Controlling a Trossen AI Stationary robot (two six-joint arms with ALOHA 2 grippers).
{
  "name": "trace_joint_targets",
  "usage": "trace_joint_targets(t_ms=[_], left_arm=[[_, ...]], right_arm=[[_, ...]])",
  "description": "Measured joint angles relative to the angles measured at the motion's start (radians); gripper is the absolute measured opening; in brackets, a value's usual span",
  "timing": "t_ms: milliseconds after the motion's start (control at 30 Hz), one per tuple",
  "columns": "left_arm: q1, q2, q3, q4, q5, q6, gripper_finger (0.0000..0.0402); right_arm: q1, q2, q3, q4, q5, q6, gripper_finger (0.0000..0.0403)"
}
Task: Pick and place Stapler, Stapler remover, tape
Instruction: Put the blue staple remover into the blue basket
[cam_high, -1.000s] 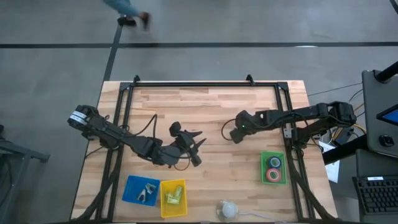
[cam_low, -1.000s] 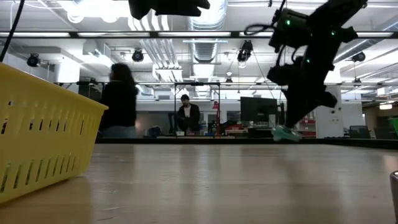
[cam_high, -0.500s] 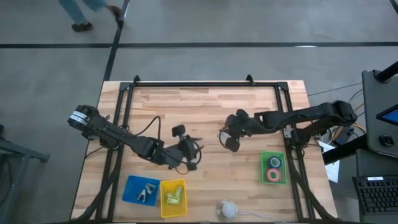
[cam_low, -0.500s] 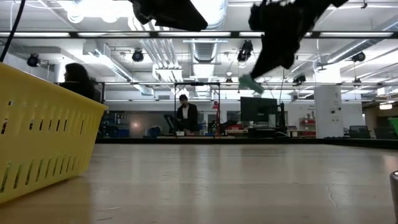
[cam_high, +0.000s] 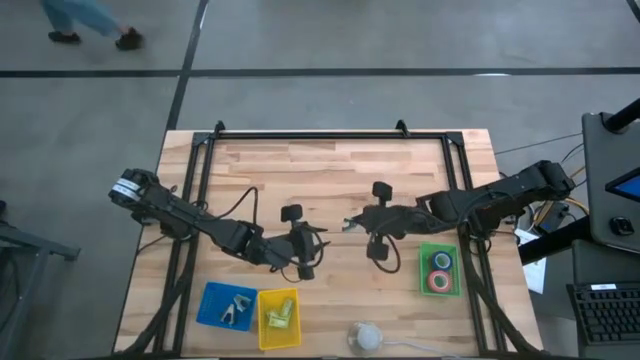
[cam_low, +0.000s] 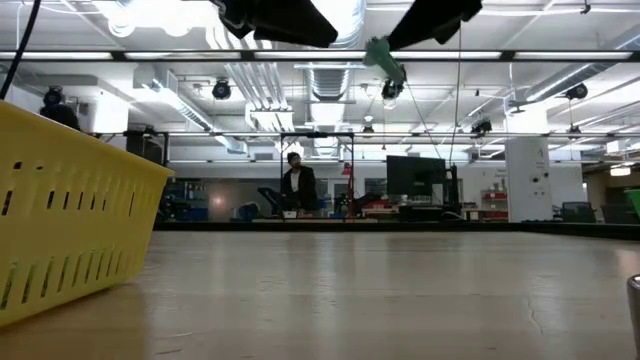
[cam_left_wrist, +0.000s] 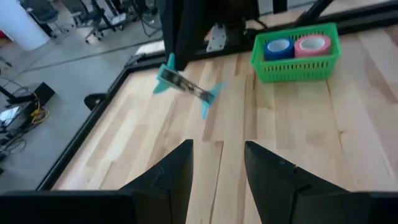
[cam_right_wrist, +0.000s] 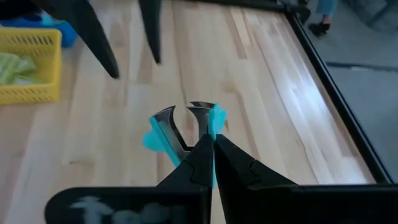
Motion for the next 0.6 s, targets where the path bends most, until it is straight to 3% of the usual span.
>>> trace_joint_targets(t_ms=[233,600], left_arm=[[0.000,0.000,-0.019,0.087,0.062,0.060,0.0147],[0.005,0.000,-0.029,0.166,0.062,0.070,0.0147]], right_arm=[[0.037,0.000,-0.005,0.091,0.003,-0.021,0.0008],[0.036,0.002,-0.007,0.141,0.002,-0.030,0.0008]])
